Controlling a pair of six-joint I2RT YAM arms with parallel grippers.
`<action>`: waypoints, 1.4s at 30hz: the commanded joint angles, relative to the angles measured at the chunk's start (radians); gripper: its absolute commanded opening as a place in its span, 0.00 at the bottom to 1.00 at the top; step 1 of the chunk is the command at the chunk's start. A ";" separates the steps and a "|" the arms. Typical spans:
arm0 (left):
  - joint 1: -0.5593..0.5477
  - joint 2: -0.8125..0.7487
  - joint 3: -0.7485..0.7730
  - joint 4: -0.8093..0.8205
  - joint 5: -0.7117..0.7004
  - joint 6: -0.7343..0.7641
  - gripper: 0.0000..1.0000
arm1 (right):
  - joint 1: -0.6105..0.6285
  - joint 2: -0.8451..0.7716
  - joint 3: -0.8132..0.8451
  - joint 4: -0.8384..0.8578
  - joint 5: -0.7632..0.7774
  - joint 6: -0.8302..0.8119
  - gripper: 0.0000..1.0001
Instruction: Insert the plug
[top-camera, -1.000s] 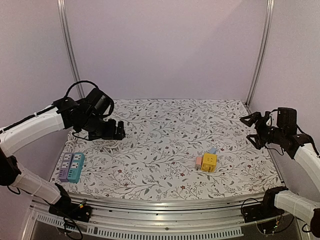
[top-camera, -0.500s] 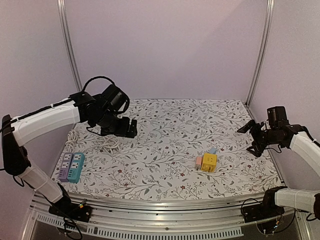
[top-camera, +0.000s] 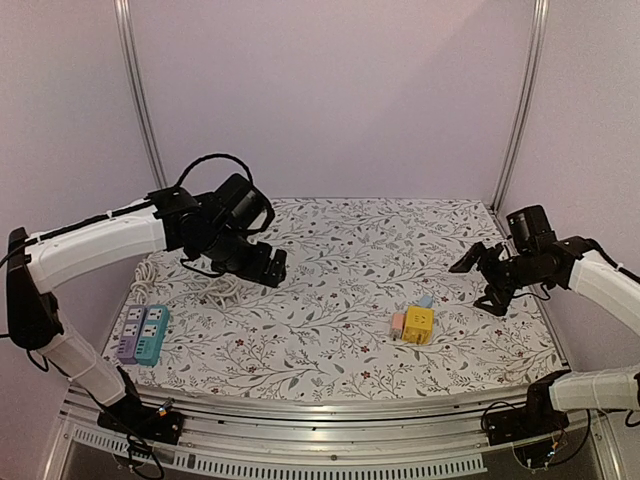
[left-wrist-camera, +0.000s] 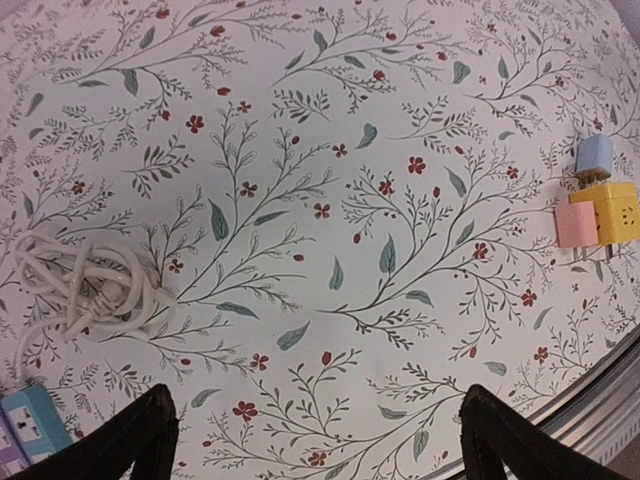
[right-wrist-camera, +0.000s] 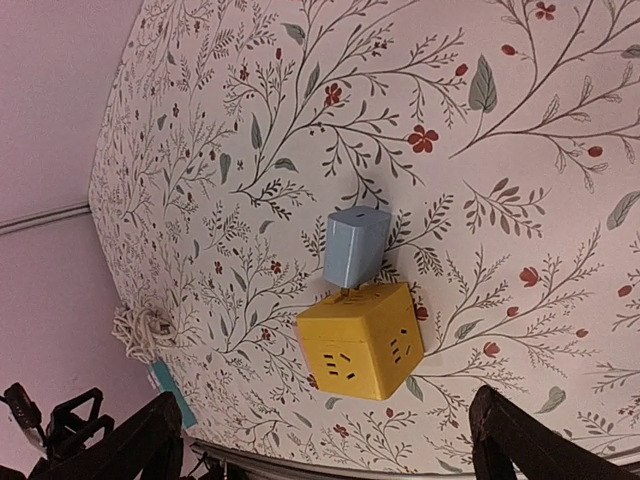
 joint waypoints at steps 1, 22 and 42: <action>-0.037 0.015 -0.009 0.016 0.016 0.044 0.98 | 0.093 0.085 0.073 -0.049 0.039 -0.023 0.99; -0.059 -0.045 -0.082 0.025 0.003 0.021 0.96 | 0.352 0.705 0.503 -0.314 0.147 -0.108 0.99; -0.059 -0.008 -0.054 0.029 0.022 0.011 0.95 | 0.373 0.770 0.532 -0.389 0.159 -0.085 0.98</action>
